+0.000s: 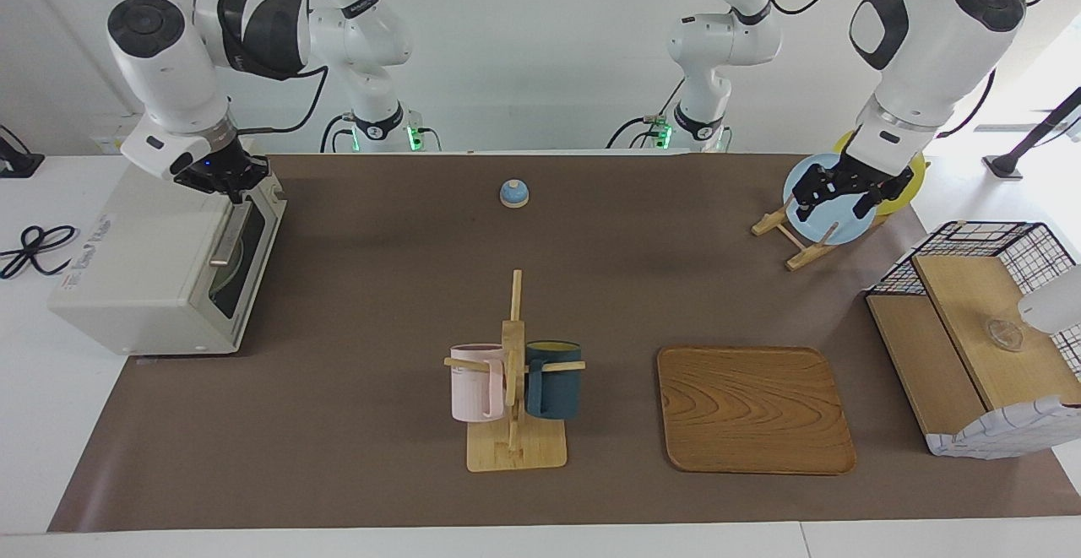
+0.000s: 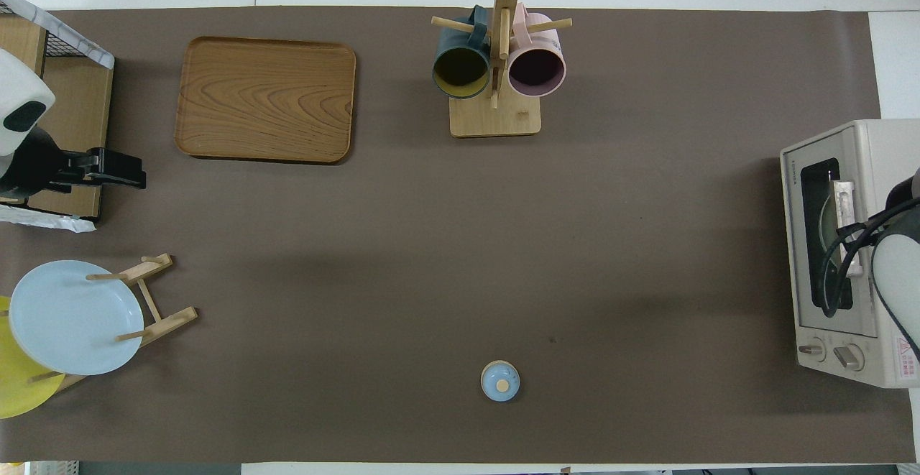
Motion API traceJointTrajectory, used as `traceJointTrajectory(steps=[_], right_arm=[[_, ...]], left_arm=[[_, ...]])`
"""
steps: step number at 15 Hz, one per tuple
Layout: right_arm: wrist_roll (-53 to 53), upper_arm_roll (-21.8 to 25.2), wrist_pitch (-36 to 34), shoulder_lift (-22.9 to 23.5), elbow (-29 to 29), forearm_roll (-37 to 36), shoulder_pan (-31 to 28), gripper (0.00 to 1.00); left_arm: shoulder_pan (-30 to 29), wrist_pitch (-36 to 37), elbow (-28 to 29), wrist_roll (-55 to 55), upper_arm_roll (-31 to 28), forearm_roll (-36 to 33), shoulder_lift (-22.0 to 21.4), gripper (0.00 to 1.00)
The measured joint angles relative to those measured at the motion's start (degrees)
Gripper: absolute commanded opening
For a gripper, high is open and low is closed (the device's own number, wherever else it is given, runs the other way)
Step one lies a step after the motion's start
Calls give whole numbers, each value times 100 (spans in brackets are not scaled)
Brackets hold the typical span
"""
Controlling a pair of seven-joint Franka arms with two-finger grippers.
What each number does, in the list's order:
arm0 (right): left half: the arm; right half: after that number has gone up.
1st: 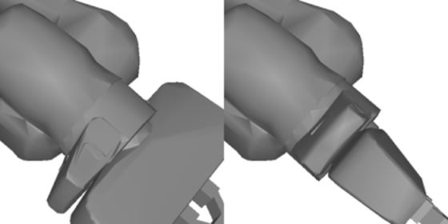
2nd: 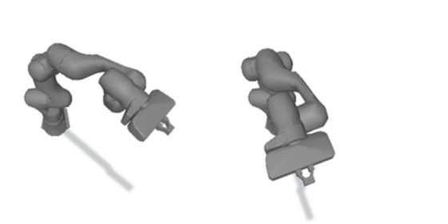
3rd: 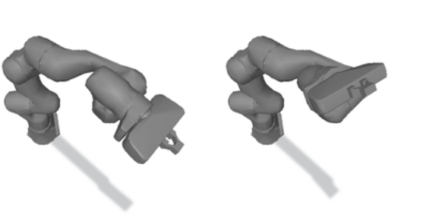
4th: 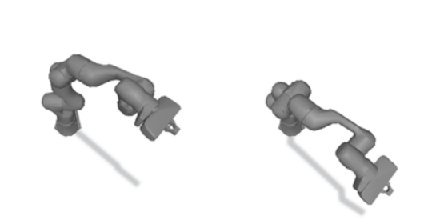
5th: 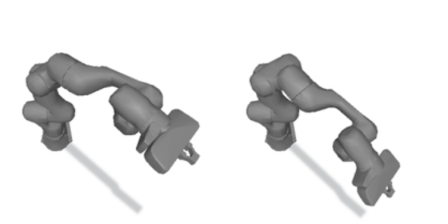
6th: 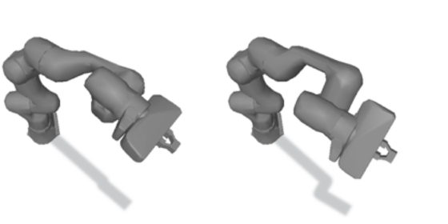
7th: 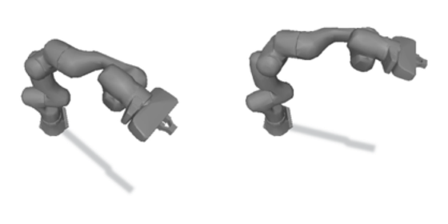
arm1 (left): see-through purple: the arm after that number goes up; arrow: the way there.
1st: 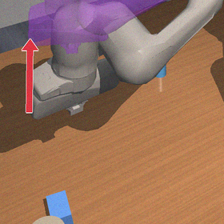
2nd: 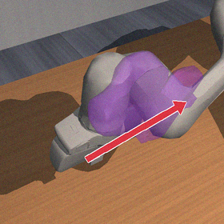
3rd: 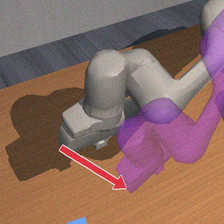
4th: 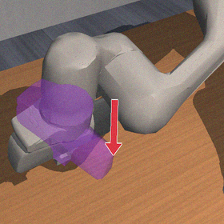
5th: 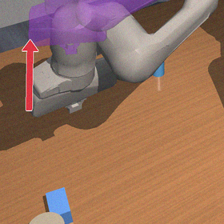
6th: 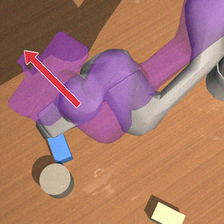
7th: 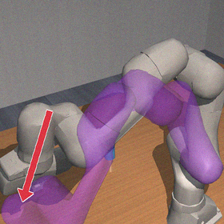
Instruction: Put corn in oven
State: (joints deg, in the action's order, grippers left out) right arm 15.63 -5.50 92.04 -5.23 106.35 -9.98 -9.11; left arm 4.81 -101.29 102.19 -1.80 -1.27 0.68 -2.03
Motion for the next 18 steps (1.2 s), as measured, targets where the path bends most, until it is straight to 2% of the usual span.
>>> traceJointTrajectory(steps=[4, 9, 10, 11, 16, 18], right_arm=[[-514, -12, -677, 407, -1007, 275, 418, 0], [-648, 21, -1141, 733, -1545, 490, 412, 0], [-684, 20, -1244, 781, -1654, 505, 414, 15], [-739, 18, -1331, 818, -1729, 517, 419, 99], [-839, 19, -1385, 862, -1763, 682, 432, 100], [-850, 171, -1385, 825, -1783, 725, 633, 100]], left_arm=[[0, 0, 0, 0, 0, 0, 0, 100], [0, 0, 0, 0, 0, 0, 0, 100], [0, 0, 0, 0, 0, 0, 0, 100], [0, 0, 0, 0, 0, 0, 0, 100], [0, 0, 0, 0, 0, 0, 0, 100], [0, 0, 0, 0, 0, 0, 0, 100]])
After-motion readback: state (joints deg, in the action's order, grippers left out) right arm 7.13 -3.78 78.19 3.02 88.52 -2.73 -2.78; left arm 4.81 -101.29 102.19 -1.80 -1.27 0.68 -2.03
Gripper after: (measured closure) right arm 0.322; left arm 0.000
